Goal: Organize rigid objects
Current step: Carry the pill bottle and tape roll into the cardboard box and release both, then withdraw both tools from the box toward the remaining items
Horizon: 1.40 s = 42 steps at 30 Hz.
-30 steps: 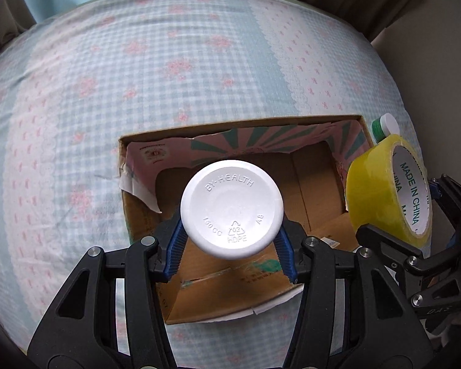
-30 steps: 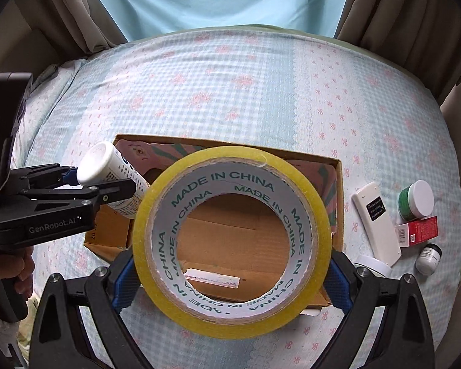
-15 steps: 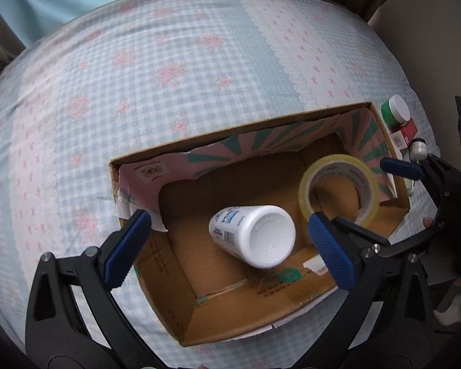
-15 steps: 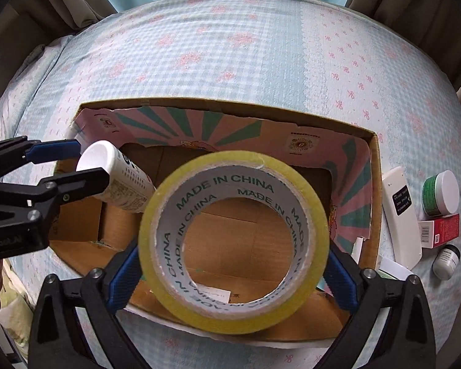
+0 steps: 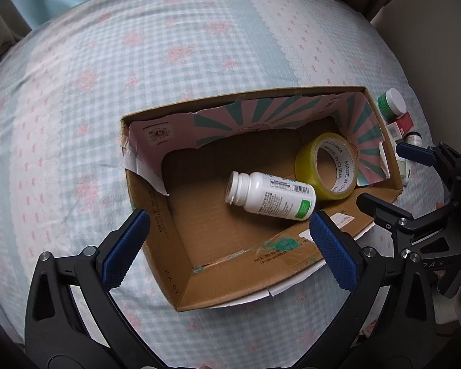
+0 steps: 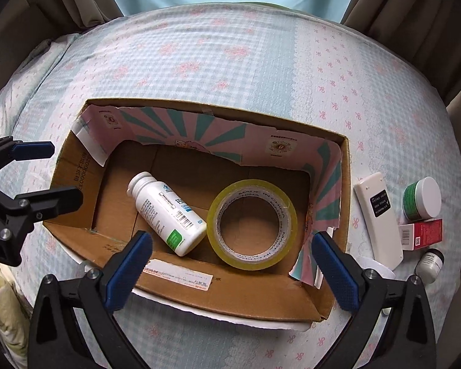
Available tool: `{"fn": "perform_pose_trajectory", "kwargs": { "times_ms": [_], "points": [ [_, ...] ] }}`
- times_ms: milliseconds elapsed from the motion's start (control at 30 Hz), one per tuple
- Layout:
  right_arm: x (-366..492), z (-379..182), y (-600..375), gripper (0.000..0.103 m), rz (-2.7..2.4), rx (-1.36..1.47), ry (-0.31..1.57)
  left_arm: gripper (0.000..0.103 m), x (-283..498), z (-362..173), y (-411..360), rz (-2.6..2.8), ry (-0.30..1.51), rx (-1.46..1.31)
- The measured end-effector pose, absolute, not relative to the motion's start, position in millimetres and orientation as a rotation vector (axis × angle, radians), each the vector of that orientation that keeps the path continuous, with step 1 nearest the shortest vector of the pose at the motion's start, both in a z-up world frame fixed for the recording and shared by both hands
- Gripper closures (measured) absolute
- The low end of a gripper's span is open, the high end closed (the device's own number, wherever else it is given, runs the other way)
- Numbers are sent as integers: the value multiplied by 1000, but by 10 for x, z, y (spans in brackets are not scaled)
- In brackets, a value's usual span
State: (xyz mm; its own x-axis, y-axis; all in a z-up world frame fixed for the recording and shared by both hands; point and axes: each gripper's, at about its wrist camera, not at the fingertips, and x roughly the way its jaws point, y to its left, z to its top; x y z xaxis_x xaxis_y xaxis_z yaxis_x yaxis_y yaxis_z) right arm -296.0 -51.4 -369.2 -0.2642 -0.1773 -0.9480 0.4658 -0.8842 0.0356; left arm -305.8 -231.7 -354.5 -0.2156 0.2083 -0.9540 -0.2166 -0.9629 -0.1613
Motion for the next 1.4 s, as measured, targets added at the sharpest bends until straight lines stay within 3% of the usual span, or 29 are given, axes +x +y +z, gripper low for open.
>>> {"fn": "perform_pose_trajectory", "kwargs": {
  "times_ms": [300,733,1033,1400],
  "points": [
    [-2882,-3361,-494,0,-2243,1554,339,0,-2873,-3124,-2374,2321,13,-1704],
    [-2476,-2335,-56,0,-2428,1418,186,0,-2298,-2254,-2261,2498,-56,-1594],
    [-2204,-1883,760,0,-2584,1392,225,0,-1948,-1930,-1662,2514,45,-1514],
    [-2269,-1854,1819,0,-2557,1349,261,0,-1670,-1884,-691,2496,-17,-1524]
  ]
}}
